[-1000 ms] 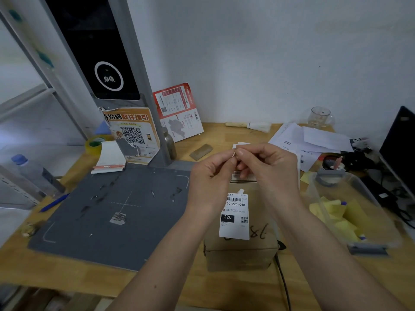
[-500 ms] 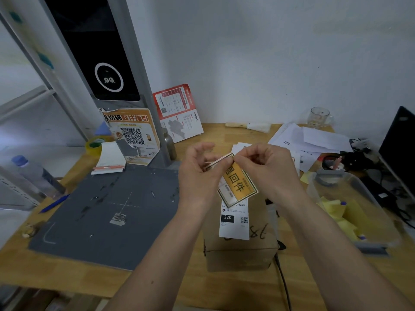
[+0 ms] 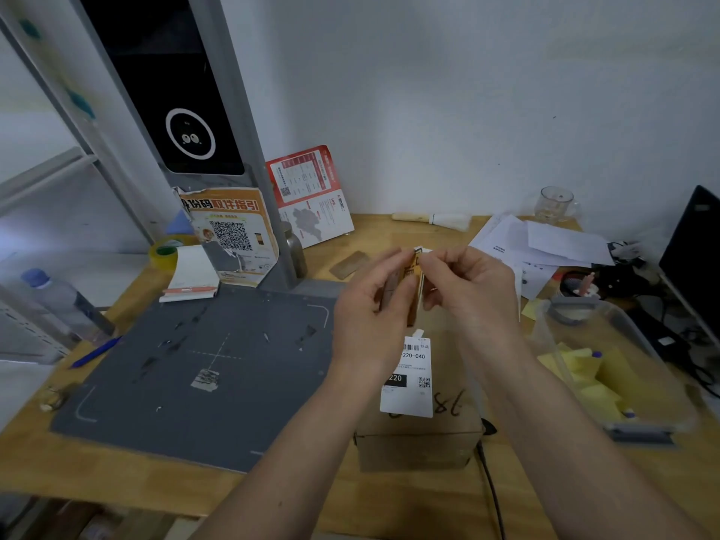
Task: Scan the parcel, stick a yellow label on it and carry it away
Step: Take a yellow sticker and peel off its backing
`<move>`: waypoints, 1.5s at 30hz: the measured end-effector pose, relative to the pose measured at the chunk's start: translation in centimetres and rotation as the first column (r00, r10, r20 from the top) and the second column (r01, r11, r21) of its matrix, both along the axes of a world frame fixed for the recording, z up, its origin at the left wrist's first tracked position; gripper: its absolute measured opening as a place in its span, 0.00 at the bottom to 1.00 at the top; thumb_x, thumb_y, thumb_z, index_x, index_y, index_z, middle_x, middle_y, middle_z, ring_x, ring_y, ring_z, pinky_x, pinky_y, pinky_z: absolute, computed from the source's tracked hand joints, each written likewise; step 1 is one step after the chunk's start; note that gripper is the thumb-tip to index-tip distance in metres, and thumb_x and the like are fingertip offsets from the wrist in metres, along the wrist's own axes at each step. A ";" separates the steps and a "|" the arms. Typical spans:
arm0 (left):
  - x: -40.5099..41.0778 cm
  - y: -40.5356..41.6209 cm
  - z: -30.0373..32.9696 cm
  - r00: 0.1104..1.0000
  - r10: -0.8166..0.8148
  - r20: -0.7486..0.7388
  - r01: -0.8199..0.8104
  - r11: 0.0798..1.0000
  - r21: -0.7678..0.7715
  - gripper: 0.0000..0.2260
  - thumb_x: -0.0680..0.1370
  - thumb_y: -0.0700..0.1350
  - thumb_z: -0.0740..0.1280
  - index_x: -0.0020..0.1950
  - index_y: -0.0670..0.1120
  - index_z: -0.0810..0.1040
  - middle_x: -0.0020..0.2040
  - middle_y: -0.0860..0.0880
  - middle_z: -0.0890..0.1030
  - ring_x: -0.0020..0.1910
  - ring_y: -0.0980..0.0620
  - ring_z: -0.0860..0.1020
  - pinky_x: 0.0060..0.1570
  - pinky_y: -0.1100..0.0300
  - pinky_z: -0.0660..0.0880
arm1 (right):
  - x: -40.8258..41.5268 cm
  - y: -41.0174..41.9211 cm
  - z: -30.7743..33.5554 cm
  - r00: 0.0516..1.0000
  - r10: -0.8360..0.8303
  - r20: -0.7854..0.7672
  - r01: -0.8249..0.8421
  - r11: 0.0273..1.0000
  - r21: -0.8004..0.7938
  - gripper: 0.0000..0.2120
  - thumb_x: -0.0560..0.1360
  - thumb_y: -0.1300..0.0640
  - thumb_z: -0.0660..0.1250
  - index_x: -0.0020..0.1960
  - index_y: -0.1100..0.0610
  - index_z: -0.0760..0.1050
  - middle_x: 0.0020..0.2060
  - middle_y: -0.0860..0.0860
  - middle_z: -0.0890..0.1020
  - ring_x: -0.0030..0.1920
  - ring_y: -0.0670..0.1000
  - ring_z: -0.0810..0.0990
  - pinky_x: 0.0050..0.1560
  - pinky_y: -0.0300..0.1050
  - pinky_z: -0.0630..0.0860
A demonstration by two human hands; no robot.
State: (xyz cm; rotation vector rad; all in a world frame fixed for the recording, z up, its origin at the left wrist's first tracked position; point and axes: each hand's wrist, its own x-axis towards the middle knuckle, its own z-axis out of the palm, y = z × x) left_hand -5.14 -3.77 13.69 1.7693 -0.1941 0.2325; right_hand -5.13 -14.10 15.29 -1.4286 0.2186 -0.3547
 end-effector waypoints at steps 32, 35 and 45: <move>0.5 0.4 0.4 0.998 -0.024 0.058 0.038 0.969 -0.244 0.12 0.75 0.34 0.69 0.53 0.49 0.82 0.35 0.66 0.82 0.42 0.69 0.81 0.41 0.77 0.74 | 0.6 0.4 -0.6 0.990 0.098 0.099 -0.116 0.972 0.203 0.02 0.69 0.65 0.72 0.41 0.63 0.81 0.33 0.57 0.82 0.33 0.50 0.79 0.31 0.38 0.74; 0.6 0.5 0.3 0.997 0.011 0.077 0.008 0.970 -0.242 0.11 0.74 0.35 0.70 0.51 0.49 0.83 0.35 0.64 0.83 0.40 0.67 0.82 0.41 0.75 0.74 | 0.6 0.5 -0.6 0.987 0.102 0.121 -0.127 0.968 0.219 0.01 0.68 0.66 0.72 0.40 0.63 0.82 0.31 0.56 0.82 0.32 0.49 0.78 0.32 0.38 0.75; 0.6 0.6 0.6 0.998 0.039 0.052 -0.024 0.963 -0.270 0.08 0.74 0.36 0.70 0.49 0.47 0.84 0.35 0.60 0.84 0.39 0.66 0.81 0.41 0.74 0.74 | 0.6 0.8 -0.6 0.984 0.093 0.150 -0.125 0.968 0.219 0.05 0.68 0.67 0.71 0.40 0.59 0.84 0.32 0.55 0.83 0.32 0.48 0.79 0.33 0.37 0.75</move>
